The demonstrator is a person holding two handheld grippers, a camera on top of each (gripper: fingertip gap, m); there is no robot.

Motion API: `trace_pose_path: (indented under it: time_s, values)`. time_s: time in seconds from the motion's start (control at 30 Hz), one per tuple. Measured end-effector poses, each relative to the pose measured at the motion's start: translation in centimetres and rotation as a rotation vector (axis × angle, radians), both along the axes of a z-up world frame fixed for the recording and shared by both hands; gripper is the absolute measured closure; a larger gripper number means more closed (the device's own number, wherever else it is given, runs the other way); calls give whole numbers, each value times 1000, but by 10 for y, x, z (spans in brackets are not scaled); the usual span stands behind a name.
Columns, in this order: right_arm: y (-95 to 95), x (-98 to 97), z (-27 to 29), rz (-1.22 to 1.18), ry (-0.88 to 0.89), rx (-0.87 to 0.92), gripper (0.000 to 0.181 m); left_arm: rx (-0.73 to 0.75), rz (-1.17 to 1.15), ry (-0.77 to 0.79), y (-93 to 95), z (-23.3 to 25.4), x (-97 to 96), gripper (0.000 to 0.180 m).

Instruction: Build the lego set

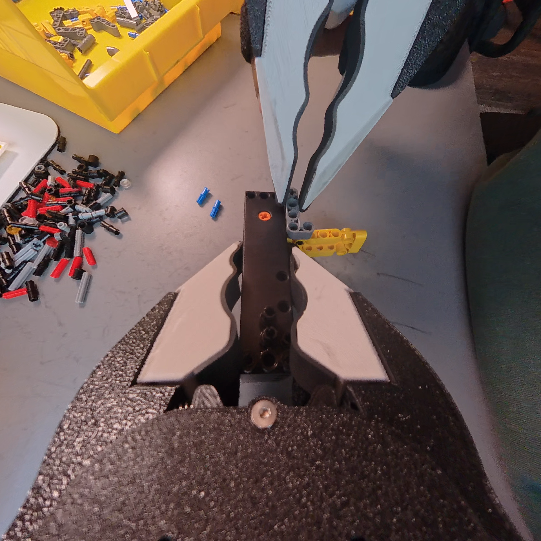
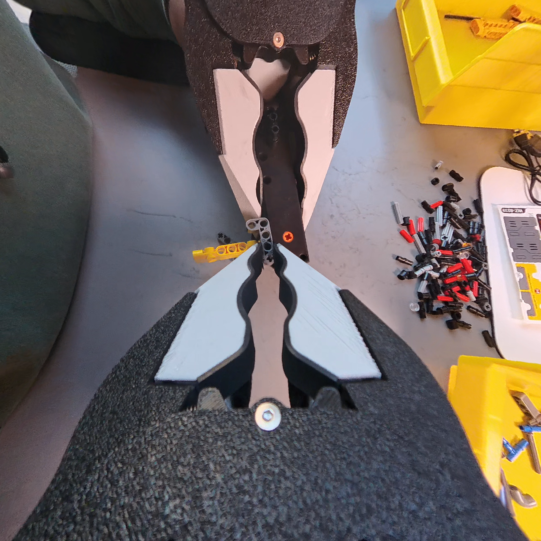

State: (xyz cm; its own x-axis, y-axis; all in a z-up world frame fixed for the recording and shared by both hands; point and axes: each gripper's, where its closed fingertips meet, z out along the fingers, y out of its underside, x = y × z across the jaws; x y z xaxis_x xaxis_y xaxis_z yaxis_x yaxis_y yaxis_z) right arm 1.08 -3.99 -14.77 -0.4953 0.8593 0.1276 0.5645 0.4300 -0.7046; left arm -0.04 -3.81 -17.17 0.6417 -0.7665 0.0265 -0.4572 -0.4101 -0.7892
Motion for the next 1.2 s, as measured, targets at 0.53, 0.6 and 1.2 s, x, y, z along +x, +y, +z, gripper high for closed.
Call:
trace_pose_path:
  time_s: [0.53, 0.6, 1.2]
  values:
    - [0, 2, -3, 48, -20, 130, 175, -5, 13, -11, 0, 0, 0, 152]
    - [1, 2, -2, 45, -41, 140, 175, -11, 18, -15, 0, 0, -1, 152]
    - [0, -2, -2, 188, -71, 457, 175, -20, 68, -1, 1, -1, -1, 152]
